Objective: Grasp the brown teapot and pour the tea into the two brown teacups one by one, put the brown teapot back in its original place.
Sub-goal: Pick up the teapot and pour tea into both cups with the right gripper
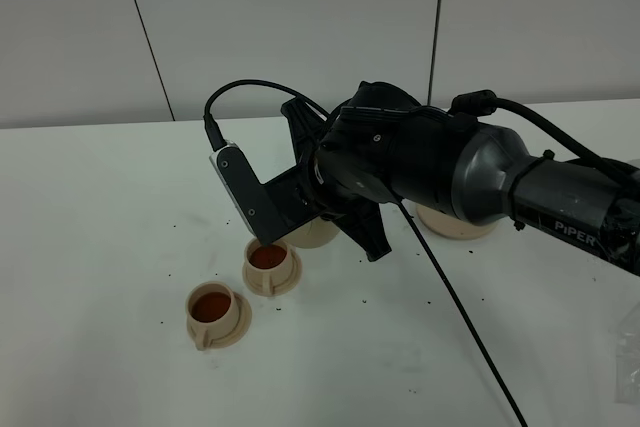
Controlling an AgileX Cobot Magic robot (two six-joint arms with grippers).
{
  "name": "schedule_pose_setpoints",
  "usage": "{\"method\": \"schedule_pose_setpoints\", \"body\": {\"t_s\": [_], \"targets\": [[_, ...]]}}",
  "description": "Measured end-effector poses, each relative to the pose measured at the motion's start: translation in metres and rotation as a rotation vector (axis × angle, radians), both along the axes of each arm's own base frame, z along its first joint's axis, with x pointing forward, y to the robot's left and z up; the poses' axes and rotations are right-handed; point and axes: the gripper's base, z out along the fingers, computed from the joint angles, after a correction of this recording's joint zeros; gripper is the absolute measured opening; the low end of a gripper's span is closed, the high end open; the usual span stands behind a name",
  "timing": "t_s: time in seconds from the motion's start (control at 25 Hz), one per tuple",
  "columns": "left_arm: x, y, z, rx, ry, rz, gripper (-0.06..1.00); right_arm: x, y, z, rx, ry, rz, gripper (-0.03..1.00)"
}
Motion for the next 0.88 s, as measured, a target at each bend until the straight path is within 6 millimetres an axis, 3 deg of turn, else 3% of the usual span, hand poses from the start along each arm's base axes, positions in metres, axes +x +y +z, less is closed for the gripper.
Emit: {"method": "schedule_pose_setpoints", "body": {"t_s": [0.88], "targets": [[0.0,0.0,0.0,0.0,0.0,0.0,0.23,-0.0003,0.0002,-0.0001,0.008,0.006,-0.006,0.1]]}}
